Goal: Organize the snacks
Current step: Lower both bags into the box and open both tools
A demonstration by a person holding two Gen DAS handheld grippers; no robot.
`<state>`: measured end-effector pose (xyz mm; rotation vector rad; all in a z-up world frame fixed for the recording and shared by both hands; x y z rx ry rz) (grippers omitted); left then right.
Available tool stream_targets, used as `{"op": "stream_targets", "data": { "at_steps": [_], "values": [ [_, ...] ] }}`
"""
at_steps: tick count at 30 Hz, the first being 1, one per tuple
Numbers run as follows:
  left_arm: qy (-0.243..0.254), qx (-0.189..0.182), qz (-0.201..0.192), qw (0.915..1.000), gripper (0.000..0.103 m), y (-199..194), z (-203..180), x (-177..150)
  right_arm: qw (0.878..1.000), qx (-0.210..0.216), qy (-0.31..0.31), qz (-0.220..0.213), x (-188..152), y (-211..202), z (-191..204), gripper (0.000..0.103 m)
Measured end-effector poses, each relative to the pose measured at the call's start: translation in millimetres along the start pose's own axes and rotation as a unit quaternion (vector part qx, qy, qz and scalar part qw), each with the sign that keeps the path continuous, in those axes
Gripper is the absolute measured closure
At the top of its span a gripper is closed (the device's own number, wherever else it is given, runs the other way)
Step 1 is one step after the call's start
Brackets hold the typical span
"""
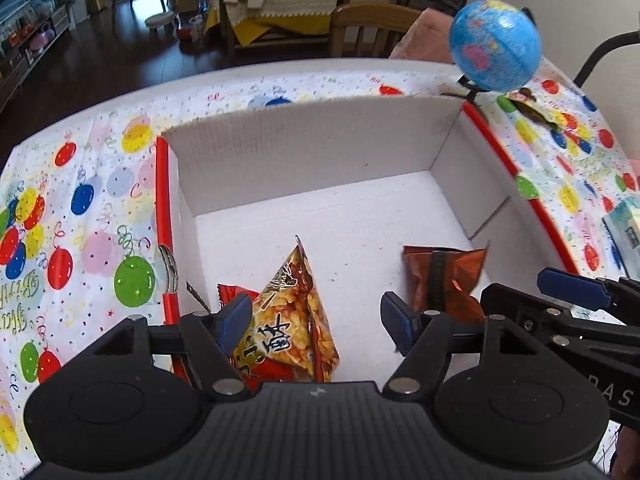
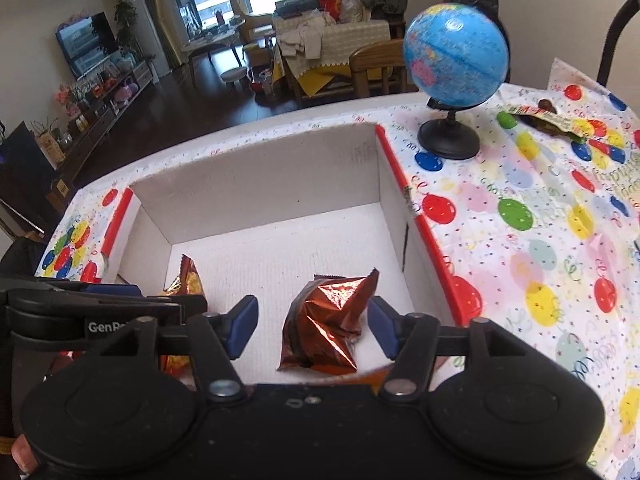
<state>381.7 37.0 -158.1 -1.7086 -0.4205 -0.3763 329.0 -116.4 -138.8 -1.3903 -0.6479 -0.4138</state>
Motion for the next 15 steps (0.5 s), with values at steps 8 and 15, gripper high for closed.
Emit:
{"op": "stream_targets", "data": {
  "at_steps": [8,15],
  "values": [
    [-0.003,0.003,-0.030,0.9995,0.033,-41.5,-11.8,-12.6,0.999,0.012,0.000,-0.039,-2.9,-39.4,-5.8,0.029],
    [-0.007,0.007,-0.056,0.9984,0.032,-80.4,-26.7,-35.2,0.997,0.031,-0.014,-0.070,-11.3,-76.1,-9.8,0.024]
  ]
}}
Point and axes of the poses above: each gripper's, at about its wrist camera, not at the fingertips, and y roughly the way its jaws point, z to its left, x to its top, the point moved 5 cm from there along y, roughly the way its jaws point, and after that the axes turned 9 degrees about -y, right-handed, at the moved point
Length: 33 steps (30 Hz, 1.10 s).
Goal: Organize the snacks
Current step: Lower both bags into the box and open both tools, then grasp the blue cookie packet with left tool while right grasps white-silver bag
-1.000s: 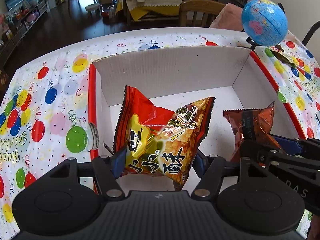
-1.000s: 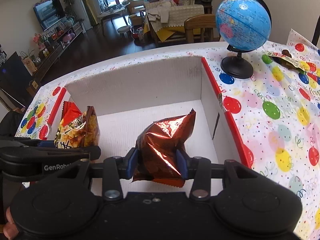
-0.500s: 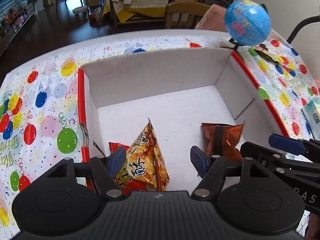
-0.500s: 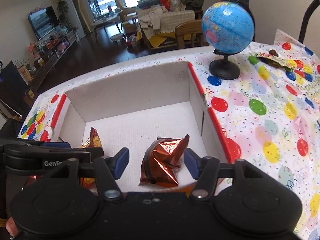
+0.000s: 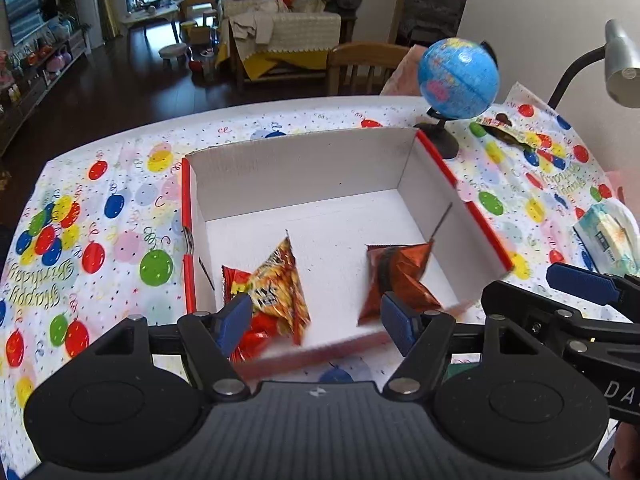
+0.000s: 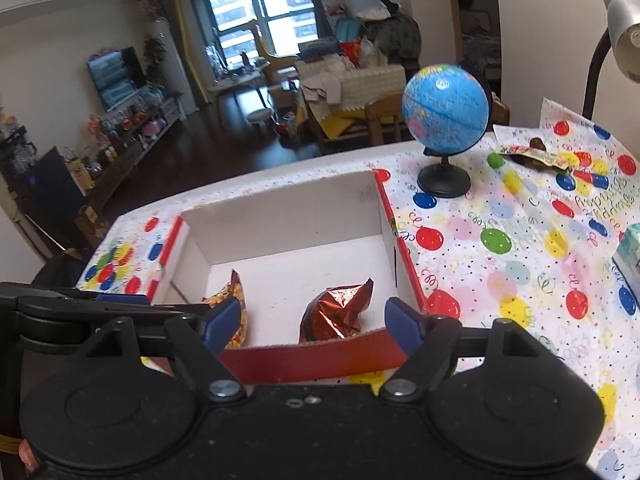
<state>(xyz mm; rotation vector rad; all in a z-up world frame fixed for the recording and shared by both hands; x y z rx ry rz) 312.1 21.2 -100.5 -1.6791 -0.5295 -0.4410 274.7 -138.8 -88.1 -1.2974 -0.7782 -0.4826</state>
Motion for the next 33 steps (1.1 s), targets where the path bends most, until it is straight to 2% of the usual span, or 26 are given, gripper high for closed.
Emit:
{"op": "stream_targets", "data": {
  "at_steps": [6,11,14,18,26,33],
  "values": [
    [-0.007,-0.002,-0.018,0.9998,0.027,-32.2,-11.3,-17.9,1.000,0.013,-0.006,-0.016,-9.3,-29.0,-4.0,0.021],
    [-0.012,-0.010,-0.029,0.9995,0.027,-55.5,-17.7,-34.7,0.999,0.027,-0.008,-0.024,-20.4,-51.6,-6.1,0.020],
    [-0.014,-0.017,-0.034,0.9992,0.021,-68.8,-20.8,-45.1,0.999,0.032,-0.007,-0.032,-28.1,-66.5,-6.8,0.019],
    [-0.020,-0.020,-0.037,0.9989,0.019,-82.4,-23.6,-61.9,0.999,0.038,0.004,-0.033,-42.3,-82.4,-11.4,0.019],
    [-0.040,-0.005,-0.036,0.9985,0.017,-93.1,-18.5,-98.2,0.999,0.033,0.008,-0.013,-80.2,-98.0,-13.0,0.018],
    [-0.079,0.028,-0.005,0.9965,0.017,-78.2,3.3,-121.6,0.999,-0.003,0.036,0.022,-119.2,-93.6,-24.2,0.018]
  ]
}}
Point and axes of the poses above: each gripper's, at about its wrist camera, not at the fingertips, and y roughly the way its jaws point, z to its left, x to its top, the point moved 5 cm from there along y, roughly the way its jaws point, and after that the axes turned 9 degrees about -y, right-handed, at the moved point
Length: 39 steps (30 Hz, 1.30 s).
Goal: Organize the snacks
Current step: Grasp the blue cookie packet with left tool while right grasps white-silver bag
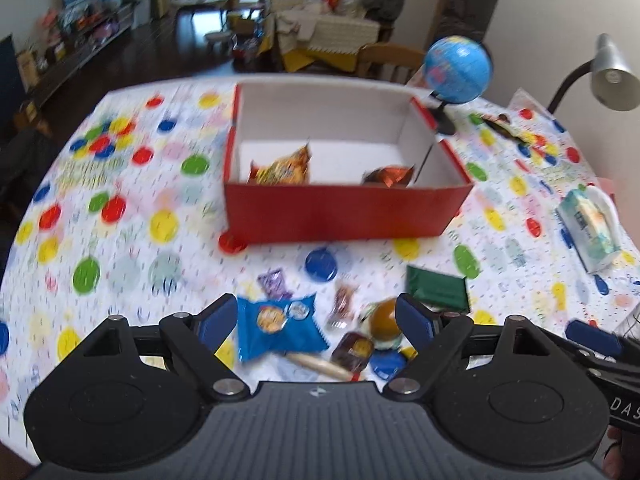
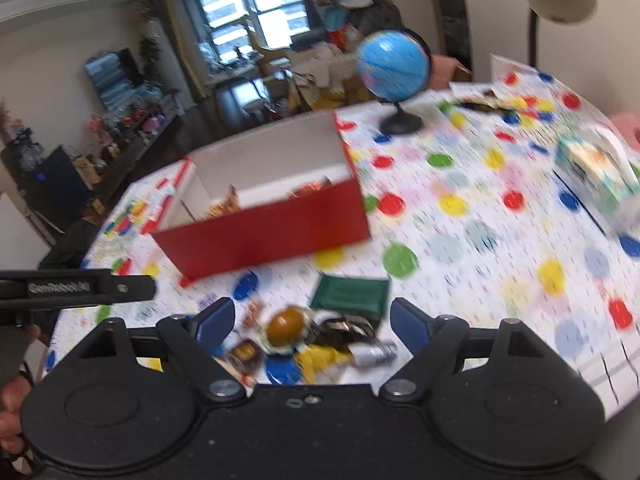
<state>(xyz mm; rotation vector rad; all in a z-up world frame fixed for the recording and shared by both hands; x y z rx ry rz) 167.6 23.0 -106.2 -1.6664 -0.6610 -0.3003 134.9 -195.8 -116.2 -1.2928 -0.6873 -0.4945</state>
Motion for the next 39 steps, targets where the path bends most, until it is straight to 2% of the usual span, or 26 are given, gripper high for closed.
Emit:
{"op": "stream_targets", "data": {
  "at_steps": [7,11,21,30,36,39],
  "values": [
    [-0.029,0.020,0.035,0.9988,0.017,28.2,13.4,-11.0,0.996,-0.031,0.056,0.059,-31.6,23.1,-27.3,0.021],
    [-0.038,0.044,0.046,0.9972,0.017,43.1,19.8,-11.4,0.993,-0.040,0.078,0.085,-43.6,34.5,-37.2,0.023],
    [-0.066,0.075,0.086,0.9912,0.017,87.2,33.6,-5.6,0.988,-0.039,0.083,0.122,-54.6,59.2,-35.8,0.026],
    [-0.062,0.075,0.115,0.9886,0.017,116.9,31.1,-8.0,0.985,-0.041,0.085,0.146,-62.4,72.8,-39.5,0.028],
    [-0.084,0.072,0.130,0.9853,0.017,130.1,36.5,-8.1,0.981,-0.040,0.102,0.163,-70.2,82.1,-46.6,0.035],
    [-0.088,0.073,0.128,0.9852,0.018,131.9,37.6,-7.8,0.980,-0.037,0.105,0.167,-72.1,85.2,-48.1,0.044]
  ]
}}
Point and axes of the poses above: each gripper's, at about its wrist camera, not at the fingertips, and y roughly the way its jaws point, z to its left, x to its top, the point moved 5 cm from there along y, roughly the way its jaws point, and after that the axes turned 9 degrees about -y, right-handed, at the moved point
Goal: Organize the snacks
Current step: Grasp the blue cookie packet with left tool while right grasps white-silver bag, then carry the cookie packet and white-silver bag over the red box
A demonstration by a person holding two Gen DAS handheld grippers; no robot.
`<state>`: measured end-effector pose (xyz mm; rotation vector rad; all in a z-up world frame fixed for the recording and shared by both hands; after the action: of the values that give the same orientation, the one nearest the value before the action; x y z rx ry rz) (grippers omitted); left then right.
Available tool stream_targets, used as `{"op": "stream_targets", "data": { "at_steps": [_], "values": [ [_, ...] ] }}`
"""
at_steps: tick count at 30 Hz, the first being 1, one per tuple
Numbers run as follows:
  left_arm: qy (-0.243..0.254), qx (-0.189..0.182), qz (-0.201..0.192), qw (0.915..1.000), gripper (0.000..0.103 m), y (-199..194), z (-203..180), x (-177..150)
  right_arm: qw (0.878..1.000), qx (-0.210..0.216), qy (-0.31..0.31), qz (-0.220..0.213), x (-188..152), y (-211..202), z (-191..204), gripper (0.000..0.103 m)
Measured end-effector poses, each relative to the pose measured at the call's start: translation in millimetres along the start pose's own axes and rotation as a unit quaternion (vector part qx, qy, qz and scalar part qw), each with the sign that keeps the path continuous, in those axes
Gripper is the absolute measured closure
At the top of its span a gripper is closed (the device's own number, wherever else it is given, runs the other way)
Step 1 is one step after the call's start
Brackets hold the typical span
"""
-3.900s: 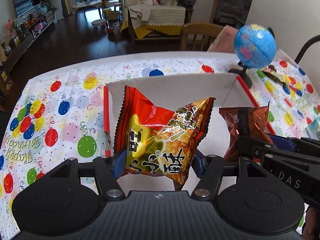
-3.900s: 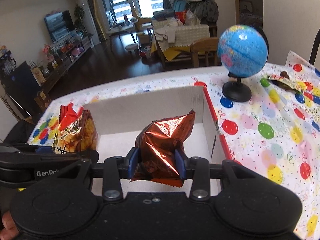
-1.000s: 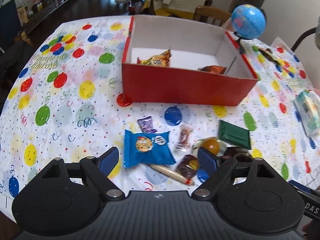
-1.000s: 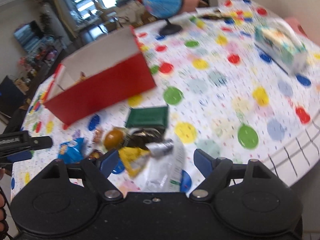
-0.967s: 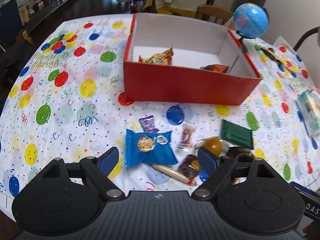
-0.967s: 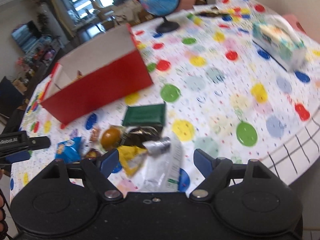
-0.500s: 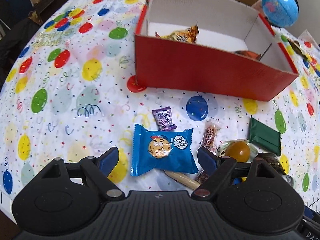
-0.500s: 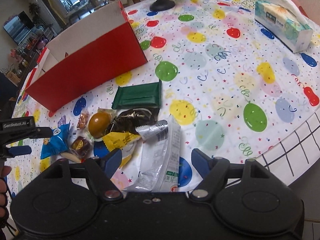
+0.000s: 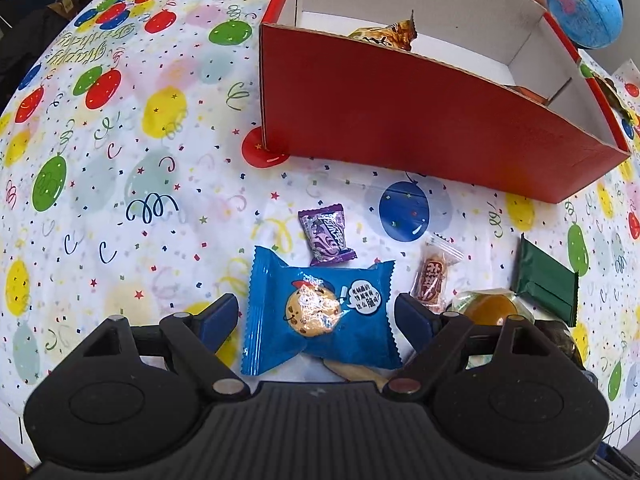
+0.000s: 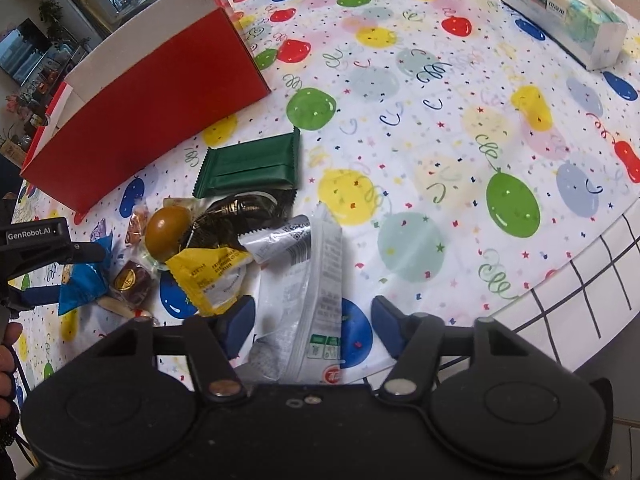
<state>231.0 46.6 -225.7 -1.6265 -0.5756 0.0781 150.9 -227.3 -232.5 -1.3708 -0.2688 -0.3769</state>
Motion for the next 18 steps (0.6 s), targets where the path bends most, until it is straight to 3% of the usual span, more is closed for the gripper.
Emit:
{"op": "stream_targets", "data": {
  "at_steps": [3,6,8,18],
  "values": [
    [-0.002,-0.008,0.004,1.0000,0.028,0.5,0.0,-0.5,1.000,0.003,0.003,0.002,-0.4,2.1,-0.8,0.053],
    [-0.001,-0.008,0.001,1.0000,0.031,-1.4,-0.5,-1.1,1.000,0.004,0.005,0.001,-0.3,2.2,-2.3,0.060],
    [-0.003,-0.010,-0.001,0.9999,0.039,-3.8,-0.5,-1.3,1.000,0.009,0.007,-0.001,-0.5,1.8,-3.2,0.071],
    [-0.013,-0.021,-0.008,0.9997,0.045,-14.0,6.9,-3.7,1.000,0.009,0.011,-0.019,-4.9,-8.4,-5.0,0.082]
  ]
}}
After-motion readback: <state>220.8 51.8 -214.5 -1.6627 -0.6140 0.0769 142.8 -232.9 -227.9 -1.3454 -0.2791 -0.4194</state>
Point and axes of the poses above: each gripper's, at about its wrist camera, not at the fingertips, and y roughly the way its jaws point, z to its left, x to its top, the point moved 5 cm from there along y, roughly the way its jaws point, and after that the axes turned 9 degrees about -y, right-handed, at the moved point
